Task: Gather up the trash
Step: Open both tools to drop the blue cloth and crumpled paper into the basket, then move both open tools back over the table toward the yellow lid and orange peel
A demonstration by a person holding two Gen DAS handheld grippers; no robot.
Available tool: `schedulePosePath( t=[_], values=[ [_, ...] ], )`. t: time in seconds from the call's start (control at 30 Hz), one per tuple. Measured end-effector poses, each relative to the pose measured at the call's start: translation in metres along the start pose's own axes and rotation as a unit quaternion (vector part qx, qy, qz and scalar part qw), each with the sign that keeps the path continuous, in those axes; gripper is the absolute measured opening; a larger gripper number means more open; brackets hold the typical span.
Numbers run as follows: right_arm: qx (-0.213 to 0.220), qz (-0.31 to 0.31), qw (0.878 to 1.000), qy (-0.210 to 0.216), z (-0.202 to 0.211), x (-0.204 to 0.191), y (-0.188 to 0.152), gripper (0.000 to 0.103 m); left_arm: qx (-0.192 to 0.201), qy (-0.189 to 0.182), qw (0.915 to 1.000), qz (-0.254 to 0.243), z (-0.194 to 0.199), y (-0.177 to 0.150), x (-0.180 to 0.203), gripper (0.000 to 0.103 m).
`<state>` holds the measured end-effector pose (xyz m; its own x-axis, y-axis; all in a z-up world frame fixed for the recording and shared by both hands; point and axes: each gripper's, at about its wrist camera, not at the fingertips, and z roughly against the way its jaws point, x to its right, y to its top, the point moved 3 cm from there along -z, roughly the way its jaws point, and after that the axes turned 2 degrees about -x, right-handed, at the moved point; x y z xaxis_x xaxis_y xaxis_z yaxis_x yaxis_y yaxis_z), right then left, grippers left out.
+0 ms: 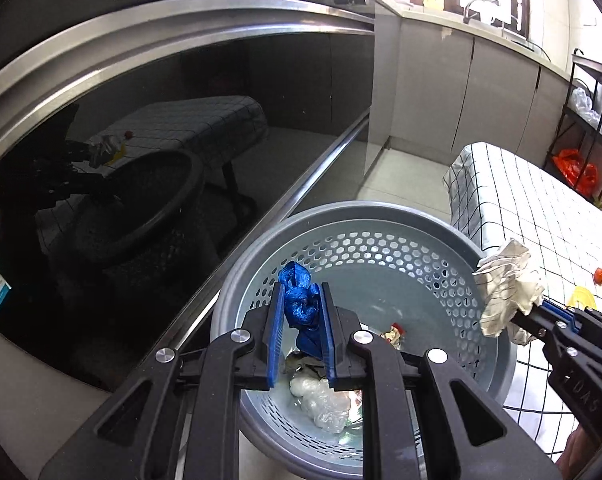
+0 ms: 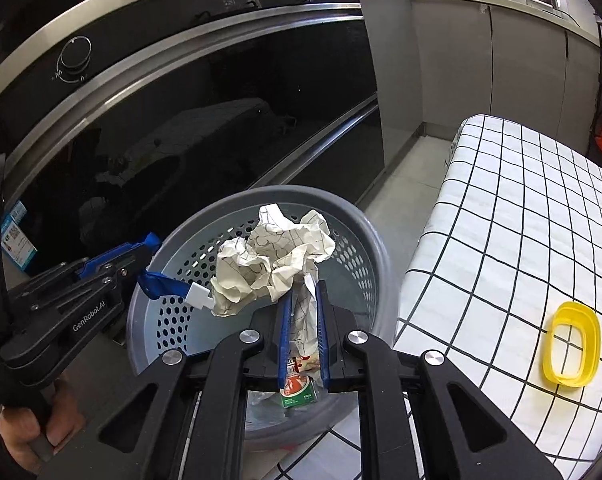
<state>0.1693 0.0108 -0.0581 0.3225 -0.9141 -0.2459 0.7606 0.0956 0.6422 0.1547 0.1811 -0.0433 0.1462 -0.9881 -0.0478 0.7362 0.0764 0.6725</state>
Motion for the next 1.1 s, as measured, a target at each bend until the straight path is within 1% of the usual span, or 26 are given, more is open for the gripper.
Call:
schedulePosePath(
  t=[0.1, 0.17, 0.2, 0.23, 0.27, 0.3, 0.33, 0.37, 0.6, 0.8, 0.87, 0.97, 1.0, 1.1],
  values=[
    [-0.008, -0.002, 1.000, -0.001, -0.008, 0.000, 0.001, 0.013, -0.008, -0.002, 1.0000, 0.000, -0.004, 0.001, 0.000, 0.020],
    [-0.011, -0.003, 1.000, 0.000, -0.011, 0.002, 0.000, 0.017, -0.010, -0.002, 0.9999, 0.001, -0.006, 0.002, -0.001, 0.021],
    [-0.011, -0.004, 1.000, 0.000, -0.012, 0.003, 0.000, 0.022, -0.010, -0.001, 1.0000, 0.002, -0.006, 0.002, -0.002, 0.022],
    [-0.011, -0.004, 1.000, 0.000, -0.012, 0.001, -0.001, 0.026, -0.010, 0.000, 1.0000, 0.002, -0.007, 0.003, -0.002, 0.026],
    [-0.009, -0.004, 1.000, -0.001, -0.011, 0.001, 0.000, 0.040, -0.008, 0.003, 1.0000, 0.003, -0.007, 0.003, -0.003, 0.032],
    [-0.005, -0.004, 1.000, -0.001, -0.010, 0.002, 0.000, 0.051, -0.006, 0.005, 1.0000, 0.003, -0.006, 0.004, -0.003, 0.036],
    [0.000, -0.003, 1.000, -0.002, -0.007, 0.001, 0.000, 0.052, -0.005, 0.006, 1.0000, 0.004, -0.006, 0.003, -0.004, 0.045],
    [0.004, -0.002, 1.000, -0.004, -0.005, 0.000, -0.001, 0.052, -0.001, 0.007, 1.0000, 0.006, -0.005, 0.004, -0.004, 0.051],
    [0.007, -0.009, 1.000, -0.004, 0.000, 0.005, -0.002, 0.052, 0.001, 0.014, 0.9998, 0.010, -0.005, 0.003, -0.005, 0.053],
    [0.010, -0.008, 1.000, -0.009, 0.004, 0.008, -0.002, 0.053, 0.011, 0.019, 0.9997, 0.012, -0.001, 0.003, -0.005, 0.058],
    [0.013, -0.008, 1.000, -0.013, 0.007, 0.009, -0.003, 0.060, 0.015, 0.021, 0.9996, 0.012, 0.001, 0.003, -0.005, 0.060],
    [0.018, -0.006, 1.000, -0.023, 0.011, 0.012, -0.004, 0.065, 0.023, 0.025, 0.9994, 0.012, 0.005, 0.003, -0.004, 0.064],
    [0.020, -0.007, 0.999, -0.028, 0.014, 0.013, -0.005, 0.067, 0.026, 0.027, 0.9992, 0.012, 0.007, 0.003, -0.003, 0.064],
    [0.028, -0.012, 0.998, -0.047, 0.022, 0.020, -0.006, 0.072, 0.033, 0.029, 0.9990, 0.011, 0.011, 0.003, -0.001, 0.067]
  ],
)
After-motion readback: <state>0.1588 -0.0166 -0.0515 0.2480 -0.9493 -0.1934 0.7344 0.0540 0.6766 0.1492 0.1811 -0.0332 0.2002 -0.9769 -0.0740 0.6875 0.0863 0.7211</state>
